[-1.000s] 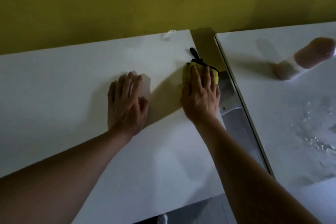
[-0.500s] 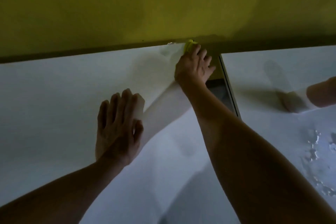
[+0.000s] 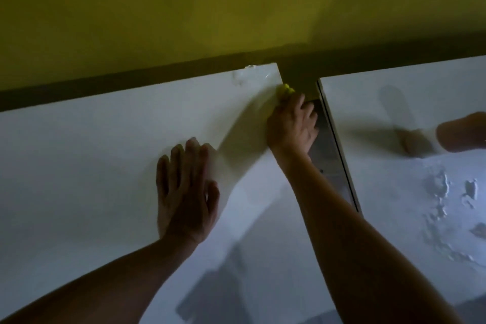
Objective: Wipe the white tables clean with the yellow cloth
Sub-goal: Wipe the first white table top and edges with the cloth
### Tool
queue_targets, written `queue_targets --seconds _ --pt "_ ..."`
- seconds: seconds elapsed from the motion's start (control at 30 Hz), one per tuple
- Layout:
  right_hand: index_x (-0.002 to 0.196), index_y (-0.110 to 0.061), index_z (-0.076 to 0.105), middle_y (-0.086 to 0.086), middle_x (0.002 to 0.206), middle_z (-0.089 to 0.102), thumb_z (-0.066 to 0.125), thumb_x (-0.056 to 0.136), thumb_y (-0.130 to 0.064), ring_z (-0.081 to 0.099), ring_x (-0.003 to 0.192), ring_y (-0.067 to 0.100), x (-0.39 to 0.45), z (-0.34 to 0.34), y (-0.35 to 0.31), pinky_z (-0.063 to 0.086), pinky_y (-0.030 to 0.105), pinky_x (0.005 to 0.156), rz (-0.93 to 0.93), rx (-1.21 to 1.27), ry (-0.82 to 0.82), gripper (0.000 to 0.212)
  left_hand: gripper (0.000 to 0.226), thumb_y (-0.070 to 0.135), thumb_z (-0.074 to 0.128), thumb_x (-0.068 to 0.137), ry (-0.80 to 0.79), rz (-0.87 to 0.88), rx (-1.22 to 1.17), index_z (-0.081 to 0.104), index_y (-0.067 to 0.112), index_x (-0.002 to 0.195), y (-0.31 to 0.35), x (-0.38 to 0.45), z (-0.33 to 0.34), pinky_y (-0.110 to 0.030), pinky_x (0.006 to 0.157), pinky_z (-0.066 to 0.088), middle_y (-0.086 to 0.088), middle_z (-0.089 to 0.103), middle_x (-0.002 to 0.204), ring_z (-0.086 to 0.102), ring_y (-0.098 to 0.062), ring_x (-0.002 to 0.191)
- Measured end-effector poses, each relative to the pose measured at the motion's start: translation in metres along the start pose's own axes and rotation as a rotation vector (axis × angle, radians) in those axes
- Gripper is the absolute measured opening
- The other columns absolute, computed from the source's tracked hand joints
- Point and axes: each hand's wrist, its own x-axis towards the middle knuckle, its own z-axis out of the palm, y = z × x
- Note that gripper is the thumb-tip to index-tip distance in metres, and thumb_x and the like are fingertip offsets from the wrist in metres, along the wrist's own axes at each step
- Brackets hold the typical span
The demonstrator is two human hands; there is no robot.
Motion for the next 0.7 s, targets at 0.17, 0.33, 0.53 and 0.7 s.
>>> queue_targets --seconds 0.17,0.33,0.53,0.7 --pt "0.135 -0.019 0.031 0.013 0.125 0.048 0.034 0.103 -0.04 0.05 0.114 0.033 -0.022 -0.005 0.013 0.043 0.05 0.093 0.049 -0.076 -0.013 0.038 0.074 0.038 0.036 0.101 -0.015 -0.001 -0.024 0.011 0.016 0.166 -0.002 -0.004 0.001 -0.056 0.129 0.006 -0.013 0.008 0.174 0.008 -0.037 0.16" --pt "0.136 -0.019 0.03 0.015 0.131 0.047 0.035 0.1 -0.042 0.047 0.12 0.036 0.022 -0.002 -0.018 0.04 0.051 0.097 -0.028 -0.034 -0.086 0.044 0.071 0.042 0.031 0.104 -0.006 0.011 -0.068 0.009 0.018 0.167 -0.003 -0.003 0.004 -0.056 0.129 0.006 -0.011 0.004 0.174 0.007 -0.036 0.16" --pt "0.13 -0.02 0.039 0.01 0.124 0.05 0.031 0.099 -0.04 0.049 0.116 0.032 0.057 0.004 -0.038 0.039 0.048 0.092 -0.058 0.065 -0.053 0.037 0.071 0.04 0.032 0.103 0.005 0.005 -0.062 0.01 0.018 0.167 0.002 0.003 0.005 -0.056 0.129 0.005 -0.013 0.008 0.174 0.011 -0.038 0.159" --pt "0.13 -0.022 0.036 0.011 0.122 0.052 0.031 0.099 -0.042 0.052 0.11 0.031 -0.024 -0.007 0.026 0.044 0.049 0.091 -0.036 0.03 -0.027 0.037 0.072 0.036 0.035 0.1 -0.001 0.001 -0.06 0.014 0.014 0.166 0.002 0.001 0.007 -0.057 0.128 0.003 -0.013 0.009 0.174 0.009 -0.038 0.159"
